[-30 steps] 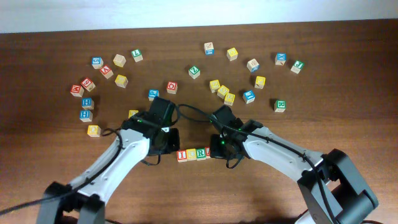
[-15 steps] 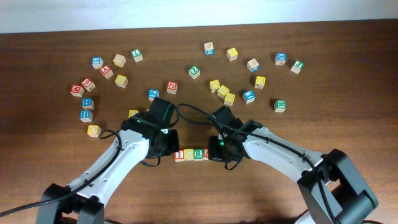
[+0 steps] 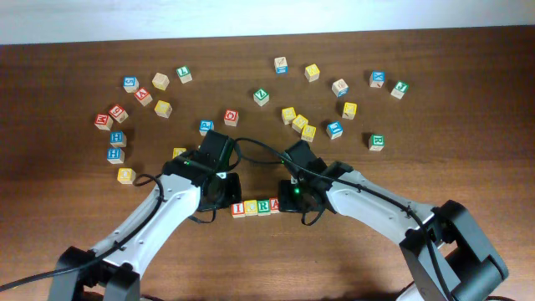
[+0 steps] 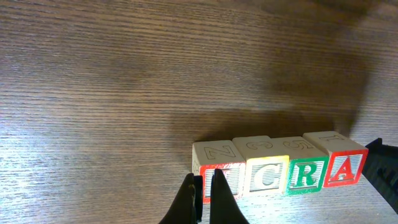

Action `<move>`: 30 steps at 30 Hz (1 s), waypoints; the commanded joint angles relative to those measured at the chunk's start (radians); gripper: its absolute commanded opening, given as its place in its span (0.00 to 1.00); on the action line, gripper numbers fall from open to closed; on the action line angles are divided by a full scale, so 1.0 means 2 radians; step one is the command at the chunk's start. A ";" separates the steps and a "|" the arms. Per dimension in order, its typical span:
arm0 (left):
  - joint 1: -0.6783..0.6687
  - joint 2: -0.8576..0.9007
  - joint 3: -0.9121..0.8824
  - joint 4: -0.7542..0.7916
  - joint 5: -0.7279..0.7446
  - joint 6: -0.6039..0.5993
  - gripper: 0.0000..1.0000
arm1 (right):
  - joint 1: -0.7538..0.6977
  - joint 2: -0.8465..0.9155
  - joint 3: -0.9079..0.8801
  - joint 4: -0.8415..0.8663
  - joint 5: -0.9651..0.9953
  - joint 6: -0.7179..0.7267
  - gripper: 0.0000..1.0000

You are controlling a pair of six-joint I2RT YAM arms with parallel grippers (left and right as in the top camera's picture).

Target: Spell out ICRA

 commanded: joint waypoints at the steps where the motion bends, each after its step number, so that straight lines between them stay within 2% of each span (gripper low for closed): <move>1: -0.007 -0.006 0.005 0.003 0.007 0.008 0.00 | 0.000 0.001 0.010 -0.005 0.013 -0.007 0.04; 7: -0.010 0.006 0.005 0.043 0.018 0.002 0.00 | -0.074 -0.013 0.027 -0.095 0.035 -0.007 0.04; 10: -0.025 0.033 0.005 0.080 0.025 -0.005 0.00 | -0.106 -0.013 0.019 -0.108 0.043 -0.007 0.04; 17: -0.063 0.095 0.005 0.117 0.026 -0.011 0.00 | -0.109 -0.013 0.012 -0.108 0.053 -0.007 0.04; 25: -0.061 0.095 0.005 0.120 0.023 -0.011 0.00 | -0.109 -0.012 0.012 -0.108 0.055 -0.007 0.04; 30: -0.061 0.095 0.005 0.150 0.018 -0.011 0.00 | -0.108 -0.012 0.012 -0.108 0.055 -0.007 0.04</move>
